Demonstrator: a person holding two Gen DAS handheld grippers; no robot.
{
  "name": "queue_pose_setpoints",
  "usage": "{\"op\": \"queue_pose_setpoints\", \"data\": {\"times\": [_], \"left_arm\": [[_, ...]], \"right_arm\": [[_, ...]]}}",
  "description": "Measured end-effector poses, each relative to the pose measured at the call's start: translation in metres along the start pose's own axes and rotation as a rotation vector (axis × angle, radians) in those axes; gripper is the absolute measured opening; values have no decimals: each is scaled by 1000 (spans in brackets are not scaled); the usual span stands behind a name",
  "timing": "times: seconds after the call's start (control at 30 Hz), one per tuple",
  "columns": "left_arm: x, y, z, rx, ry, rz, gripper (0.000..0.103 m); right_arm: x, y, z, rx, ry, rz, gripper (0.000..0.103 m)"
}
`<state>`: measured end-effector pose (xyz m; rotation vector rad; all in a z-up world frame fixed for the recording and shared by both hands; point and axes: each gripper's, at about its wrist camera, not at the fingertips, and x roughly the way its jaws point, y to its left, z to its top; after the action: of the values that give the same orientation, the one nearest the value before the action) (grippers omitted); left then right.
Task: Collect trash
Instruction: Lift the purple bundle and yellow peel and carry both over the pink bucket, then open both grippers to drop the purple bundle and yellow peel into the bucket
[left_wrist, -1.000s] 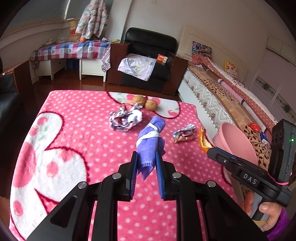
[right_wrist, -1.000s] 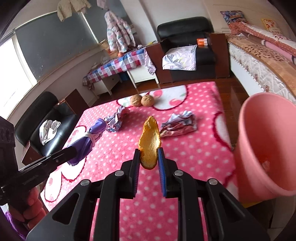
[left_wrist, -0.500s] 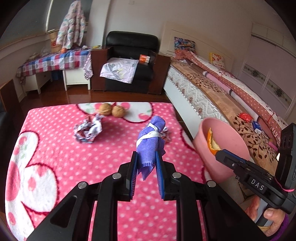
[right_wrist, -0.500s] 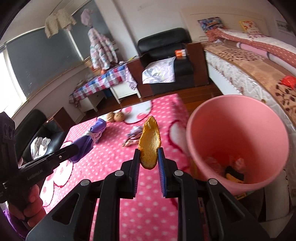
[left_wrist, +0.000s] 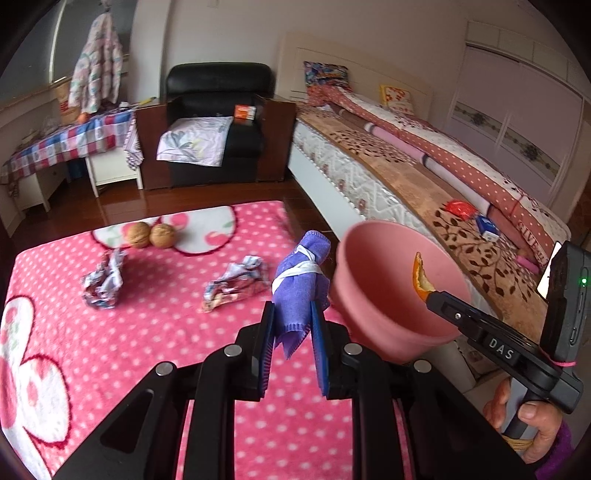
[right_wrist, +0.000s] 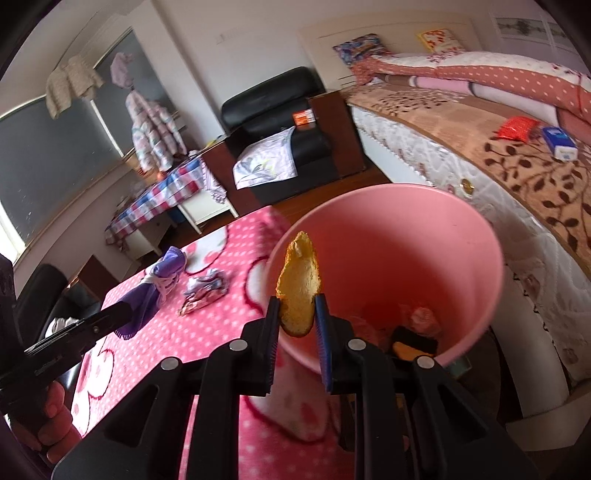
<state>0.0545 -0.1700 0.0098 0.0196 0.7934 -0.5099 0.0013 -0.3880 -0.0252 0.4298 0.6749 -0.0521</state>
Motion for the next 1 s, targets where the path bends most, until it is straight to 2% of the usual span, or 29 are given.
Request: {"op": "queue_pose_setpoints", "data": {"times": [0.33,0.6,1.0], "left_arm": [[30,-46,10,71,50,-66,18],[53,-75,12,125,90,-93,18],[66,-92,12,159,108,-108,19]], "right_arm": [[-1,-41,3,80,-15,-43,19],[2,-55,5,104,-11,-54,19],[5,-67,2,131,-5,-58,19]]}}
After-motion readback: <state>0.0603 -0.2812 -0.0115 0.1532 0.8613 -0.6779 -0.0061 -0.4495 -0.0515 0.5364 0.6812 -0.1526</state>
